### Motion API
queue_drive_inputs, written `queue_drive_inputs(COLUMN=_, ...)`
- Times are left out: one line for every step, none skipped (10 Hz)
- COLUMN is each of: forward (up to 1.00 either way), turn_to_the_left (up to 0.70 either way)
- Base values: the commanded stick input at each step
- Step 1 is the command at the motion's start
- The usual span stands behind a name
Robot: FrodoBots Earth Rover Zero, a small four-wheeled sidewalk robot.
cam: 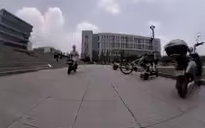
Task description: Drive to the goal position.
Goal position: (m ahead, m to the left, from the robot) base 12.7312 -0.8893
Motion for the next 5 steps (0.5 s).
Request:
queue_drive_inputs(forward=0.70, turn_to_the_left=0.00)
queue_drive_inputs(forward=0.70, turn_to_the_left=0.00)
queue_drive_inputs(forward=0.70, turn_to_the_left=0.00)
queue_drive_inputs(forward=0.70, turn_to_the_left=0.00)
queue_drive_inputs(forward=0.70, turn_to_the_left=0.00)
